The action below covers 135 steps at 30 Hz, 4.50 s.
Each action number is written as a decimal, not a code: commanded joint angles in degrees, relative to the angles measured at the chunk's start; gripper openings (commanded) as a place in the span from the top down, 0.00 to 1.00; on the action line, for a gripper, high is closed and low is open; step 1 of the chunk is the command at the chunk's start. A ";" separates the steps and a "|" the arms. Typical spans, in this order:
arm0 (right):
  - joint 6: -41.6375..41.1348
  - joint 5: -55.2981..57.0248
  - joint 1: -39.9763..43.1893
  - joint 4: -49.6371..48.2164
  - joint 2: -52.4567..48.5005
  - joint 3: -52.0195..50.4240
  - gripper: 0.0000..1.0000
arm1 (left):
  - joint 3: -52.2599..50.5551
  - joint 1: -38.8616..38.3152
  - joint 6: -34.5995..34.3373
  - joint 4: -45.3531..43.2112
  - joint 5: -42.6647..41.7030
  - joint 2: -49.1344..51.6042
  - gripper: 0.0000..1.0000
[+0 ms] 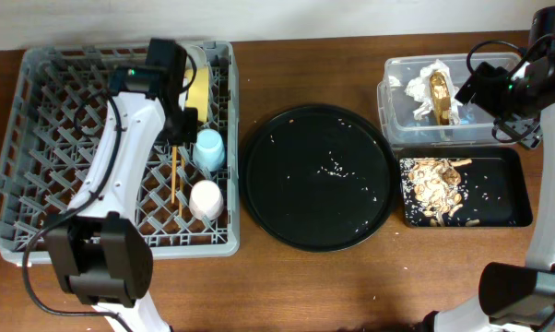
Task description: Sort waste into correct bins and load items into the dishwasher rack
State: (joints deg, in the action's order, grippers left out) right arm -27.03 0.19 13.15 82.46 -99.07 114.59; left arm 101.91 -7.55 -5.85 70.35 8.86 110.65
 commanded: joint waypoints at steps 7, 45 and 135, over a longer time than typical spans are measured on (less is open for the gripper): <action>-0.26 0.70 0.04 0.04 -0.09 0.07 0.02 | -0.50 1.88 0.74 -1.29 -4.70 -1.57 0.37; 11.80 12.35 -19.52 -48.02 36.22 -41.31 0.02 | 12.98 1.88 0.72 7.37 -6.51 -21.59 0.01; 15.67 3.02 -19.52 -78.03 98.88 -114.27 0.01 | -101.39 12.33 15.19 -65.57 -8.07 -110.31 0.01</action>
State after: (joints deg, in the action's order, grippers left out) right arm -11.77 3.31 -6.07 4.23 -0.58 0.84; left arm 0.84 4.54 8.19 4.71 1.45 0.89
